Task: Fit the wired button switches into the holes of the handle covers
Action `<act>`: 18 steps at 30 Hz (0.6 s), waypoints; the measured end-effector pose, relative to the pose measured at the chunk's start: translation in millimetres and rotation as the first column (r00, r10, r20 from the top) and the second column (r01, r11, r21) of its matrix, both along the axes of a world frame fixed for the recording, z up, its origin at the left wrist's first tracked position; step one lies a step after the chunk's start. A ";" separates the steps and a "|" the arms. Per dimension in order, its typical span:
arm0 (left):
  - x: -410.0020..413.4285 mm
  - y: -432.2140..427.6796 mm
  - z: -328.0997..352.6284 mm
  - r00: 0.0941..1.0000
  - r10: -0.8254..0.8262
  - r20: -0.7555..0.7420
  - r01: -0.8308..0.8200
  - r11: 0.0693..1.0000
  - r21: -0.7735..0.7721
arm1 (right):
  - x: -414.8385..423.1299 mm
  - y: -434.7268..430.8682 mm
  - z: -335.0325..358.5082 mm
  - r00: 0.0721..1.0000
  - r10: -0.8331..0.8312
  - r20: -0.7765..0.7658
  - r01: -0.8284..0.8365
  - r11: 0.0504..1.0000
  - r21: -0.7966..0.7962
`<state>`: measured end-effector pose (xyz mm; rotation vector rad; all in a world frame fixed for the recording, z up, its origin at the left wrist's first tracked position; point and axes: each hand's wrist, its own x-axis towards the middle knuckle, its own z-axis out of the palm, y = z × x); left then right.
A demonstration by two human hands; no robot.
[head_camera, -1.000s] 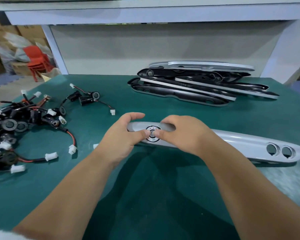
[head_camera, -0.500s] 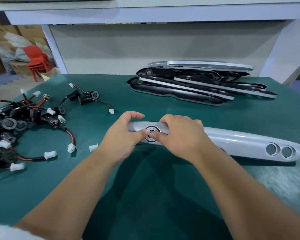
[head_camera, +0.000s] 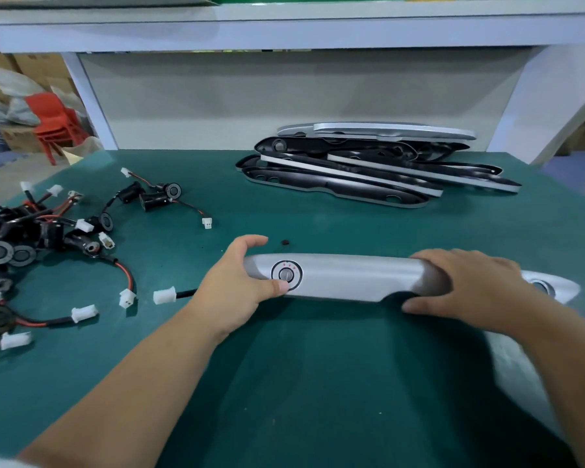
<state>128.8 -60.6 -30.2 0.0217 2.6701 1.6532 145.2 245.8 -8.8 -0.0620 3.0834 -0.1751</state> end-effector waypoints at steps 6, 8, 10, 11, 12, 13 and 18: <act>2.9 12.9 -1.5 1.000 -0.007 -0.009 0.007 0.999 -0.052 | 22.7 64.0 -7.5 0.980 -0.199 -0.025 0.201 0.977 0.073; 5.7 15.2 -2.8 1.000 -0.027 -0.015 0.026 0.997 -0.075 | 26.2 71.2 -11.2 0.960 -0.278 -0.021 0.279 0.960 0.032; 8.7 14.2 -3.3 0.999 -0.031 -0.023 0.029 0.996 -0.084 | 27.6 75.8 -13.9 0.948 -0.318 -0.021 0.316 0.947 -0.052; 10.6 12.9 -3.3 0.999 -0.034 -0.024 0.032 0.996 -0.089 | 28.7 77.1 -15.5 0.948 -0.314 -0.040 0.309 0.946 -0.100; 12.3 12.3 -3.6 0.999 -0.040 -0.025 0.038 0.995 -0.088 | 30.2 77.8 -17.9 0.950 -0.305 -0.069 0.293 0.945 -0.143; 14.9 10.7 -4.4 0.999 -0.047 -0.022 0.045 0.996 -0.081 | 32.3 77.9 -20.4 0.950 -0.291 -0.112 0.269 0.946 -0.179; 25.0 1.8 -8.0 1.000 0.003 -0.004 -0.002 0.966 0.257 | 50.8 76.2 -22.8 0.932 -0.259 -0.253 0.186 0.942 -0.280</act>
